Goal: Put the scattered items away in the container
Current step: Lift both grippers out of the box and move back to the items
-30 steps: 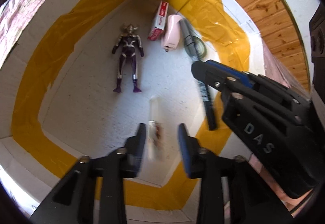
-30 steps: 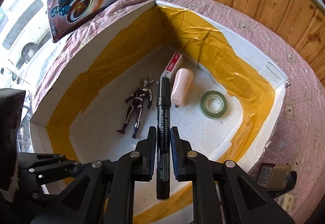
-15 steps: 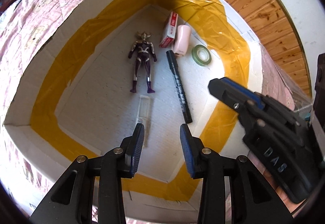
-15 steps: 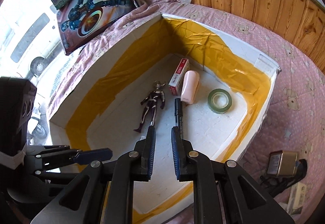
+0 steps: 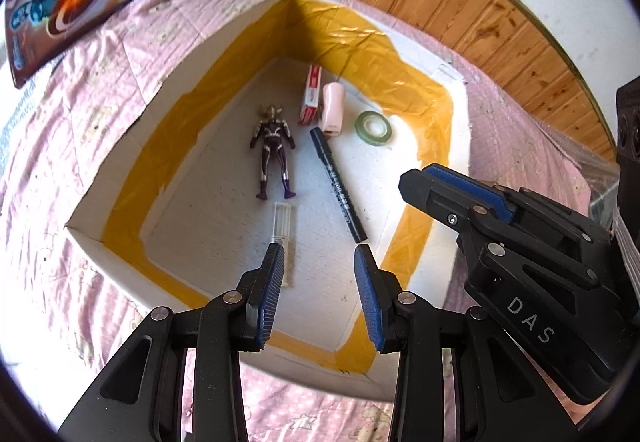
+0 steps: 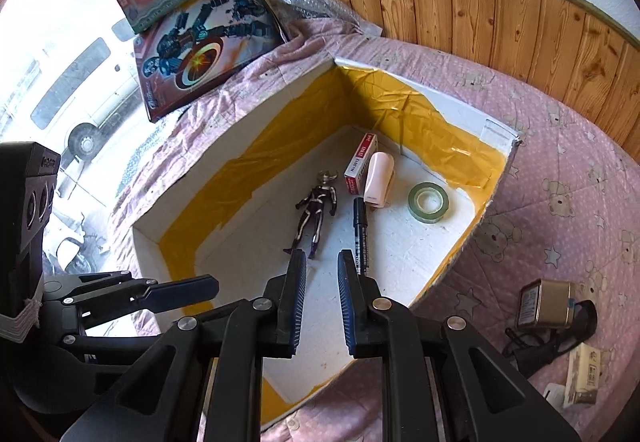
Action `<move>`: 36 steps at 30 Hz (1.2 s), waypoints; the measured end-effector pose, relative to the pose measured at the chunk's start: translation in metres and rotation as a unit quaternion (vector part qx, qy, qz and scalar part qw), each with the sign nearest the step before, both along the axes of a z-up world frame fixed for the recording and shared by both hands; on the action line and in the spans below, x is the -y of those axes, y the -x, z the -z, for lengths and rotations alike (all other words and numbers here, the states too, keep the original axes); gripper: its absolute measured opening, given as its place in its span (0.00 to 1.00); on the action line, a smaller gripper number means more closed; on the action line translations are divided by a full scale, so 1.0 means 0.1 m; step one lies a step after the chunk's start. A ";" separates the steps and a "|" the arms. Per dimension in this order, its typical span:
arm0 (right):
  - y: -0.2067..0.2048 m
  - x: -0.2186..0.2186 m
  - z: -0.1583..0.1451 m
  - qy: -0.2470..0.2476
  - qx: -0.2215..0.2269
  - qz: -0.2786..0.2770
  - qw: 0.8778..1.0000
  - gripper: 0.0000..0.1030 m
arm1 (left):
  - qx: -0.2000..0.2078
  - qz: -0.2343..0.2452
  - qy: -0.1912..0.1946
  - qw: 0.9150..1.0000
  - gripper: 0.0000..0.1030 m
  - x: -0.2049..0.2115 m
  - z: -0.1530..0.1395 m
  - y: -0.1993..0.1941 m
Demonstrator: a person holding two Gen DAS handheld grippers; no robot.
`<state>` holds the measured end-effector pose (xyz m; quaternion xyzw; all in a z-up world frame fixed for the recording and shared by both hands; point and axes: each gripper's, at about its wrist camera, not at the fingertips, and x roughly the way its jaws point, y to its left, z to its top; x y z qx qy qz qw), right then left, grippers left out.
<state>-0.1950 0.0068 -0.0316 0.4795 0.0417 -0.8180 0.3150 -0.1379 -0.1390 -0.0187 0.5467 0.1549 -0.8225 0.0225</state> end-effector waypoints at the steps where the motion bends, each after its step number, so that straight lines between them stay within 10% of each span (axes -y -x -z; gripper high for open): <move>1: -0.03 -0.01 -0.02 0.002 -0.003 -0.001 1.000 0.18 | -0.003 0.000 0.003 1.000 0.37 -0.01 -0.02 -0.02; 21: -1.00 -0.72 -0.41 0.137 -0.095 0.052 0.985 0.22 | -0.176 0.088 0.082 0.977 0.37 -0.68 -0.48 -0.73; 36: -1.32 -2.00 0.05 0.165 -0.060 0.192 0.966 0.22 | -0.153 0.182 0.035 0.971 0.46 -1.42 -0.21 -0.60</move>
